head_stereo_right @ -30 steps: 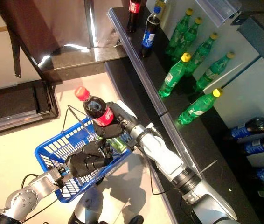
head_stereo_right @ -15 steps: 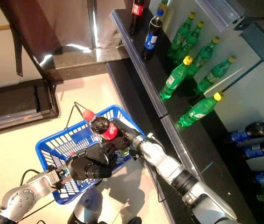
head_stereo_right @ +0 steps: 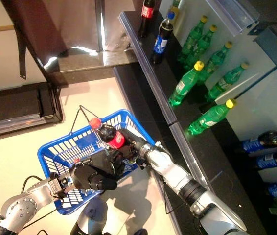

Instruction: Pick up the drink and place into the basket.

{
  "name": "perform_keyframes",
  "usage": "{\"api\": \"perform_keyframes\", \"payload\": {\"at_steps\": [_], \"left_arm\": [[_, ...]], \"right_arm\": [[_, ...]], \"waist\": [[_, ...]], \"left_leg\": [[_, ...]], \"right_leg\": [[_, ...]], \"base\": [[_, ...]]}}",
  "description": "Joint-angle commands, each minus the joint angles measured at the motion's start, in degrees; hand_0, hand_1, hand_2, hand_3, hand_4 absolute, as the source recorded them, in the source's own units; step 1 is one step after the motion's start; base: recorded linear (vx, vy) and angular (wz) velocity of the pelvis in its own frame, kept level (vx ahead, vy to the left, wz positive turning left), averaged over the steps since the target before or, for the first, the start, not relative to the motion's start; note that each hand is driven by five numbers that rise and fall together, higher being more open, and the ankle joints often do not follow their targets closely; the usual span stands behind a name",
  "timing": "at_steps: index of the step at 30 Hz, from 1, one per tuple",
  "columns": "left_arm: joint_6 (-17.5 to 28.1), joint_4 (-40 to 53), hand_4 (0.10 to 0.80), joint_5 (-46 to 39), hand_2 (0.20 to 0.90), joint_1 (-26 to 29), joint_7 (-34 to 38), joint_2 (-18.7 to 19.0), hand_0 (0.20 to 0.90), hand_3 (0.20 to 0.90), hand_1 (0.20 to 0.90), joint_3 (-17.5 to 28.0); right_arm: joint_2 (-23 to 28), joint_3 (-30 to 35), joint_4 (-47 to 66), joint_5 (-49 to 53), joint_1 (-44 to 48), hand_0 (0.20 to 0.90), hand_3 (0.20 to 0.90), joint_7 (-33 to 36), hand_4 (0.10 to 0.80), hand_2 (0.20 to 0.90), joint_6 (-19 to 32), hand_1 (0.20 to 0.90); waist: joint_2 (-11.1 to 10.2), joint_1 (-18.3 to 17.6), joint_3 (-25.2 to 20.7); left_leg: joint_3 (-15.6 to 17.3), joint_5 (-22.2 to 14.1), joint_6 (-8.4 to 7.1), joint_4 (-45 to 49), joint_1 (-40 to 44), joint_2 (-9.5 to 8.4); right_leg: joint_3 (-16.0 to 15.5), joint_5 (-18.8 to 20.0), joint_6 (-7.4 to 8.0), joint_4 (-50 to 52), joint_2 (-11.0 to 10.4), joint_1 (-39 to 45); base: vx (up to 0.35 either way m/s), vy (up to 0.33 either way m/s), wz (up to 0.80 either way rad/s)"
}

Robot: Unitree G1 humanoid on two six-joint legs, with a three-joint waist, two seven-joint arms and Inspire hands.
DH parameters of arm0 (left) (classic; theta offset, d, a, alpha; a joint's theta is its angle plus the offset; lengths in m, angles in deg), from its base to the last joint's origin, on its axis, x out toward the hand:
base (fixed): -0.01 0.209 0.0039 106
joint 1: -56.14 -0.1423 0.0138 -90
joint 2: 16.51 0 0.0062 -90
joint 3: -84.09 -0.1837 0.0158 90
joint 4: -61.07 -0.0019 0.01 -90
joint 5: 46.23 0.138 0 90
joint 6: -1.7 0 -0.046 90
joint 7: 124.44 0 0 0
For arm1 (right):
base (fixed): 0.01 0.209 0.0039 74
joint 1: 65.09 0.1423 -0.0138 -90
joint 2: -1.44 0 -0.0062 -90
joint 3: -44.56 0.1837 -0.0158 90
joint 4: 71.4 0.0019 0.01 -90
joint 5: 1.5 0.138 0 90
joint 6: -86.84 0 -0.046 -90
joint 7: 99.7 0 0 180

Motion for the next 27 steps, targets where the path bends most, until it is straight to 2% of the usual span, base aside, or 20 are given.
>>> {"api": "perform_keyframes", "payload": {"at_steps": [1,2,6,7,8,10,12,13,14,15,19,23,27], "left_arm": [[7.46,22.16,0.100,-9.73,0.300,12.89,-21.23,-10.29,0.300,0.200,0.300,-6.40],[7.26,22.12,0.100,-9.38,0.300,12.98,-21.43,-10.37,0.300,0.200,0.300,-6.65],[7.28,22.07,0.100,-7.76,0.300,13.53,-22.60,-10.41,0.300,0.200,0.300,-8.04],[7.27,22.12,0.100,-7.78,0.300,13.57,-22.64,-10.48,0.300,0.200,0.300,-8.13],[7.51,22.05,0.100,-6.97,0.300,14.14,-23.21,-10.28,0.300,0.200,0.300,-8.76],[7.82,22.02,0.100,-6.36,0.300,14.75,-23.80,-10.05,0.300,0.200,0.300,-9.23],[7.95,22.08,0.100,-5.89,0.300,15.31,-24.13,-10.02,0.300,0.200,0.300,-9.70],[8.37,22.12,0.100,-5.53,0.300,15.91,-24.39,-9.63,0.300,0.200,0.300,-10.14],[8.49,22.16,0.100,-5.52,0.300,16.17,-24.58,-9.54,0.300,0.200,0.300,-10.42],[8.65,22.13,0.100,-5.56,0.300,16.42,-24.55,-9.33,0.300,0.200,0.300,-10.49],[8.74,22.40,0.100,-5.84,0.300,17.34,-24.86,-9.01,0.300,0.200,0.300,-11.03],[9.00,22.47,0.100,-6.18,0.300,18.00,-25.18,-9.05,0.300,0.200,0.300,-11.38],[8.59,22.73,0.100,-6.61,0.300,18.06,-24.64,-9.93,0.300,0.200,0.300,-11.26]], "right_arm": [[-3.09,-7.43,2.98,-8.27,3.51,0.300,0.200,-2.57,0.100,0.300,6.67,0.300],[-2.72,-8.35,3.88,-9.02,4.84,0.300,0.200,-2.84,0.100,0.300,6.17,0.300],[-2.18,-10.46,6.08,-11.04,8.16,0.300,0.200,-4.33,0.100,0.300,4.66,0.300],[-2.07,-10.39,6.03,-11.05,8.16,0.300,0.200,-4.30,0.100,0.300,4.62,0.300],[-2.23,-11.13,6.60,-11.76,9.34,0.300,0.200,-5.25,0.100,0.300,4.02,0.300],[-2.14,-11.73,6.85,-12.28,10.41,0.300,0.200,-6.27,0.100,0.300,3.71,0.300],[-1.93,-12.09,6.83,-12.78,11.10,0.300,0.200,-6.79,0.100,0.300,3.63,0.300],[-2.13,-12.89,6.82,-13.18,11.91,0.300,0.200,-7.18,0.100,0.300,3.62,0.300],[-2.04,-12.98,6.66,-13.63,12.05,0.300,0.200,-7.35,0.100,0.300,3.77,0.300],[-2.23,-13.28,6.49,-14.13,12.29,0.300,0.200,-7.48,0.100,0.300,3.91,0.300],[-2.77,-14.12,6.32,-14.36,13.39,0.300,0.200,-7.65,0.100,0.300,3.22,0.300],[-3.84,-14.42,5.27,-11.04,13.95,0.300,0.200,-7.72,0.100,0.300,2.50,0.300],[-6.16,-12.71,3.81,-1.65,10.93,0.300,0.200,-7.51,0.100,0.300,1.50,0.300]], "waist": [[1.16,0.66,-19.02],[0.93,0.61,-19.14],[0.77,0.69,-19.17],[0.99,0.79,-19.00],[0.69,0.72,-19.27],[0.63,0.76,-19.39],[0.81,0.87,-19.24],[0.53,0.83,-19.47],[0.75,0.96,-19.29],[0.51,0.89,-19.50],[0.40,1.28,-19.60],[0.43,1.53,-19.74],[0.64,1.67,-19.86]], "left_leg": [[-1.66,-1.06,2.19,-3.03,2.93,-0.53],[-1.73,-2.41,1.78,-3.03,3.56,-0.08],[-1.75,-2.32,1.71,-3.03,3.51,-0.14],[-1.74,-0.98,2.13,-3.03,2.96,-0.60],[-1.91,-2.26,1.70,-3.03,3.43,-0.26],[-2.04,-2.28,1.69,-3.03,3.42,-0.28],[-2.10,-0.89,2.11,-3.03,2.88,-0.74],[-2.23,-2.21,1.72,-3.03,3.43,-0.40],[-2.23,-0.87,2.12,-3.03,2.91,-0.87],[-2.33,-2.20,1.71,-3.03,3.43,-0.42],[-2.57,-2.31,1.57,-3.03,3.50,-0.40],[-3.11,-2.23,1.63,-3.03,3.45,-0.68],[-3.53,-2.19,1.73,-3.03,3.43,-0.86]], "right_leg": [[-0.31,1.06,-4.05,4.02,2.48,-1.80],[0.61,-0.15,-3.76,3.84,3.02,-1.20],[0.61,-0.07,-3.81,3.68,3.14,-1.10],[-0.30,1.15,-4.13,3.81,2.65,-1.63],[0.61,-0.07,-3.81,3.62,3.21,-1.08],[0.57,-0.12,-3.85,3.52,3.26,-0.99],[-0.38,1.09,-4.17,3.75,2.76,-1.53],[0.59,-0.19,-3.90,3.68,3.30,-0.98],[-0.31,1.03,-4.22,3.85,2.83,-1.50],[0.56,-0.21,-3.91,3.75,3.30,-0.98],[0.52,-0.40,-3.95,3.83,3.40,-0.81],[0.57,-0.40,-4.05,3.79,3.48,-0.77],[0.42,-0.46,-4.04,4.02,3.36,-0.81]], "base": [[0.065,-0.068,0.04],[0.000,0.000,0.00],[-0.004,-0.001,-0.01],[0.000,0.000,0.00],[0.000,0.000,0.00],[-0.005,0.015,-0.01],[-0.033,0.043,0.02],[0.000,0.000,0.00],[0.072,-0.042,0.02],[0.000,0.000,0.00],[0.018,-0.013,-0.01],[0.000,0.000,0.00],[0.000,0.000,0.00]]}}
